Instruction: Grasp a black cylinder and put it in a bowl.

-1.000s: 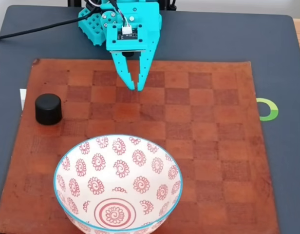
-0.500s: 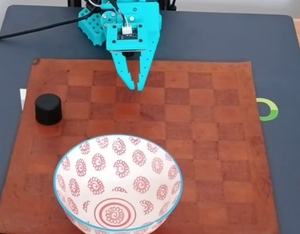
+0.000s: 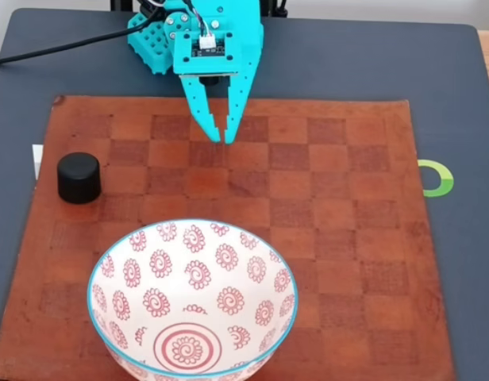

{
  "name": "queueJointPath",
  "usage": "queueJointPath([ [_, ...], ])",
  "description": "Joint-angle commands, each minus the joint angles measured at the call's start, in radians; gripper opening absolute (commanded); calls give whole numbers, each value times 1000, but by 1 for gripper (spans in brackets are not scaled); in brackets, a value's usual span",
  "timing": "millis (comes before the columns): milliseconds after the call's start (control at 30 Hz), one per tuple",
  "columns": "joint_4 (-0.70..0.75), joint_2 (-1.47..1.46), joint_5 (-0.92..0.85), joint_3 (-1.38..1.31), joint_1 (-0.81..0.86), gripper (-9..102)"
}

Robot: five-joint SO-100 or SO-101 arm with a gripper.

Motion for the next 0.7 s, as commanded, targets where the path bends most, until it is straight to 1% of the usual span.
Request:
queueJointPath([
  [0, 3, 54, -32, -71, 2, 0],
  [267, 20, 52, -44, -98, 8, 0],
  [433, 23, 48, -46, -164, 6, 0],
  [567, -6, -29, -86, -232, 18, 0],
  [667, -28, -146, -106, -301, 20, 0],
])
